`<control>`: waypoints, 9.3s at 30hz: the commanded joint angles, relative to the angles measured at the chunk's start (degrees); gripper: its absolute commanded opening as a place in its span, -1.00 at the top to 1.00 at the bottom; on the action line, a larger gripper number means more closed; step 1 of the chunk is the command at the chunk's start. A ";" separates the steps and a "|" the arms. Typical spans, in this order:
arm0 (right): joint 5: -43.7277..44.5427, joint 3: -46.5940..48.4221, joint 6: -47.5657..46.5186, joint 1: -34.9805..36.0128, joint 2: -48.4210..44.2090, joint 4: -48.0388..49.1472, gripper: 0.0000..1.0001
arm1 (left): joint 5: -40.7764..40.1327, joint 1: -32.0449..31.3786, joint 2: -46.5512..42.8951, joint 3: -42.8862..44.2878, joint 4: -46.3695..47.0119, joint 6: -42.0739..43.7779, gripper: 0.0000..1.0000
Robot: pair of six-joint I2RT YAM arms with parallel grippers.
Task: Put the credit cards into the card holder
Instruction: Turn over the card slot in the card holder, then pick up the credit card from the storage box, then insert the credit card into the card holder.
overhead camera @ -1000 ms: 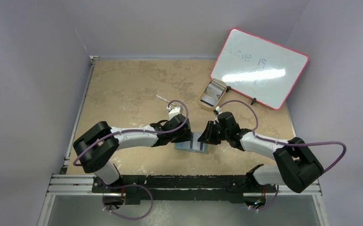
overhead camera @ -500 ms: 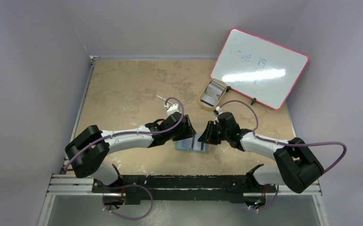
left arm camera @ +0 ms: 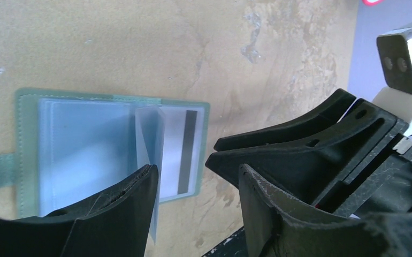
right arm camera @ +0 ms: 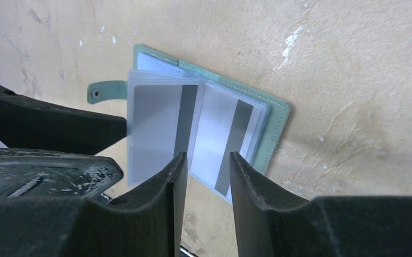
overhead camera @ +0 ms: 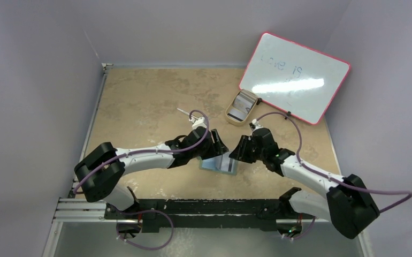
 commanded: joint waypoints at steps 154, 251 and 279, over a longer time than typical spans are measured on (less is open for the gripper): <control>-22.13 -2.31 24.41 -2.55 -7.16 58.84 1.00 | -2.04 6.00 -33.34 -5.44 9.22 0.20 0.03; -1.12 5.36 -5.36 -2.29 8.85 -1.39 0.46 | 11.97 7.36 -1.77 -10.09 10.95 5.25 1.00; -1.04 2.13 -4.65 -2.25 9.71 0.84 0.58 | 11.27 7.46 4.42 -13.43 19.55 2.14 1.00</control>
